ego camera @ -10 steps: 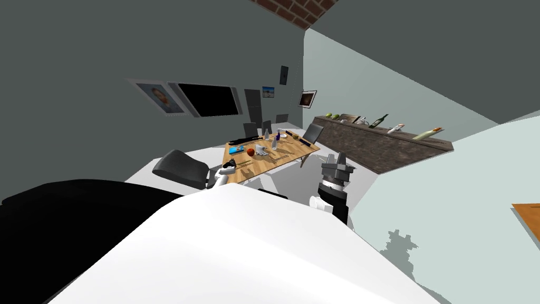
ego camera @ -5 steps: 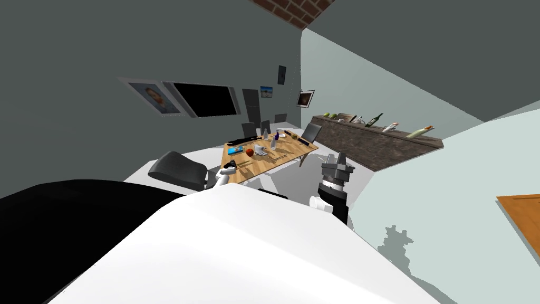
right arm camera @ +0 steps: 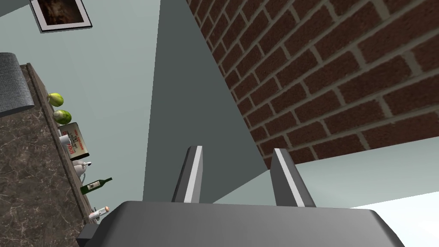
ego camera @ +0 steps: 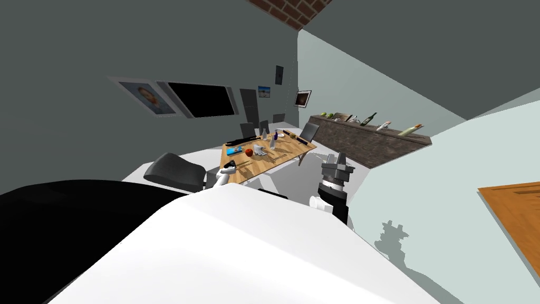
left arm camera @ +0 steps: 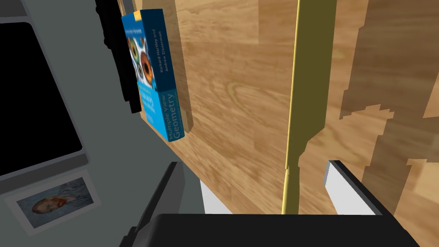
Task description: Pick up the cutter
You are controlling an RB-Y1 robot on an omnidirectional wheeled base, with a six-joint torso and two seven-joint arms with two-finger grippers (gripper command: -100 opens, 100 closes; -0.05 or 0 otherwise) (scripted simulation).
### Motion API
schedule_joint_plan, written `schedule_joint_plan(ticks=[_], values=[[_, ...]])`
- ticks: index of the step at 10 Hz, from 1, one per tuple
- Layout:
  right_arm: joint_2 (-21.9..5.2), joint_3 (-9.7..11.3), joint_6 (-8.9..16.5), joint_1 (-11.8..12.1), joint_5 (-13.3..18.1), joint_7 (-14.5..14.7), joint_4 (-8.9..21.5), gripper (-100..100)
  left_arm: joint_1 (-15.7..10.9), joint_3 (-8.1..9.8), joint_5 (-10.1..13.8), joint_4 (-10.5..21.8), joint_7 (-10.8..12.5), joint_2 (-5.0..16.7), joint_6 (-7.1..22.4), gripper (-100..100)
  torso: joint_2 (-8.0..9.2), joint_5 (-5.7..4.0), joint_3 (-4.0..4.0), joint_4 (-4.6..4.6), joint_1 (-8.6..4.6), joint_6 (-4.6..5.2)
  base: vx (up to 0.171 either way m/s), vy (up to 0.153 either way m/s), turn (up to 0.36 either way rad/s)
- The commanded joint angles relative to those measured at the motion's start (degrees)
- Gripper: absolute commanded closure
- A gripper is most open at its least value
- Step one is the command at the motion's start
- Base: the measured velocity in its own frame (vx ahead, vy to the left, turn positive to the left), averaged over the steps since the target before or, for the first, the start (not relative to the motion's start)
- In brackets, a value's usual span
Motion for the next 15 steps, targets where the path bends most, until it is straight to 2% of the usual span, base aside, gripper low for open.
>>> schedule_joint_plan(ticks=[1,2,3,4,8,9,10,15], values=[[0.0,0.0,0.0,0.0,0.0,0.0,0.0,0,-0.9,0.87,-0.7,1.8,0.2,0.2,-0.9,-100,0.0,0.0,0.0,0.0,0.0,0.0,-0.014,0.014,-0.067],[0.0,0.0,0.0,0.0,0.0,0.0,0.0,0,-1.5,1.39,-1.1,2.9,0.3,0.4,-1.4,-100,0.0,0.0,0.0,0.0,-0.01,0.0,-0.013,0.014,-0.053],[0.0,0.0,0.0,0.0,0.0,0.0,0.0,0,-1.1,1.06,-0.9,2.2,0.2,0.3,-1.0,-100,0.0,0.0,0.0,0.0,-0.01,0.0,-0.005,0.007,-0.01],[0.0,0.0,0.0,0.0,0.0,0.0,0.0,0,-1.2,1.13,-0.9,2.3,0.3,0.3,-1.1,100,-0.01,-0.01,-0.01,0.0,-0.04,-0.02,0.0,0.0,0.0],[0.0,0.0,0.0,0.0,0.0,0.0,0.0,0,-1.1,0.91,-1.2,2.4,-0.2,0.4,-1.0,100,0.09,0.11,0.12,0.14,0.03,-0.15,0.0,0.002,-0.006],[0.0,0.0,0.0,0.0,0.0,0.0,0.0,0,-1.1,0.92,-1.2,2.4,-0.2,0.4,-1.0,0,0.1,0.1,0.12,0.14,0.04,-0.14,0.0,0.0,0.0],[0.0,0.0,0.0,0.0,0.0,0.0,0.0,0,-0.3,0.35,-0.3,0.6,0.1,0.0,-0.3,100,0.11,0.1,0.13,0.14,0.04,-0.14,0.008,-0.012,0.108],[0.0,0.0,0.0,0.0,0.0,0.0,0.0,0,2.5,-2.26,1.8,-5.3,-0.5,-0.9,2.5,100,0.03,0.03,0.05,0.07,-0.08,-0.11,0.016,-0.019,0.064]])
